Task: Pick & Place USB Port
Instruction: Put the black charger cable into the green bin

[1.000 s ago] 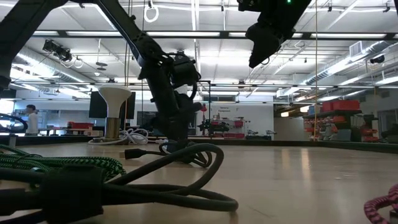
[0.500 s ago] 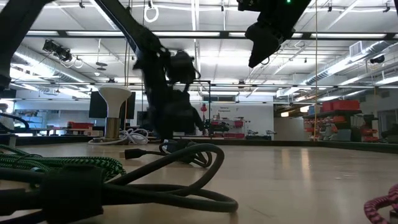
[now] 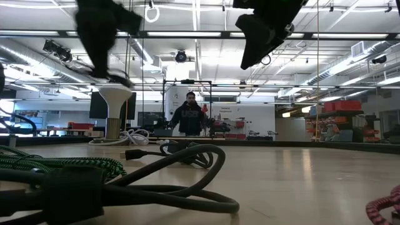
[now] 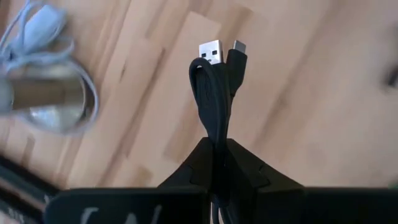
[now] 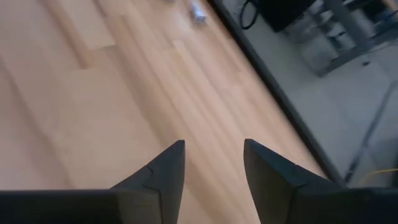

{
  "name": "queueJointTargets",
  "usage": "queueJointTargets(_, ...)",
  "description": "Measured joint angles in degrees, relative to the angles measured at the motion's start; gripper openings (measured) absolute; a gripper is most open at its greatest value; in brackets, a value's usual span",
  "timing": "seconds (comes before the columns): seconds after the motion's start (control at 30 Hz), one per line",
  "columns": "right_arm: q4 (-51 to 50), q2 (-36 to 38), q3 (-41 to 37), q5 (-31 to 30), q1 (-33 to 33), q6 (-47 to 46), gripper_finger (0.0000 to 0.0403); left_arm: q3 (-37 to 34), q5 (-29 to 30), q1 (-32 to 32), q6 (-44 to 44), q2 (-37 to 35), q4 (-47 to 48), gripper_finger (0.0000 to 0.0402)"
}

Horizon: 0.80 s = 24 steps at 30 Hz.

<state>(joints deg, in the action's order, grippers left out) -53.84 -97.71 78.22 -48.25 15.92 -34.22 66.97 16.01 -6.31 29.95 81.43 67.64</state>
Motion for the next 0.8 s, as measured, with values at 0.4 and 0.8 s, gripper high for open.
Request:
queueJointTargets(0.4,2.3,0.0,0.0,2.9,0.0,0.0,0.0164,0.1,1.9,-35.0,45.4,-11.4,11.2,0.0026)
queueJointTargets(0.8,2.7,0.0,0.0,2.8,0.0,-0.1,0.0164,0.1,0.3,-59.8,87.6,-2.3,6.2,0.0026)
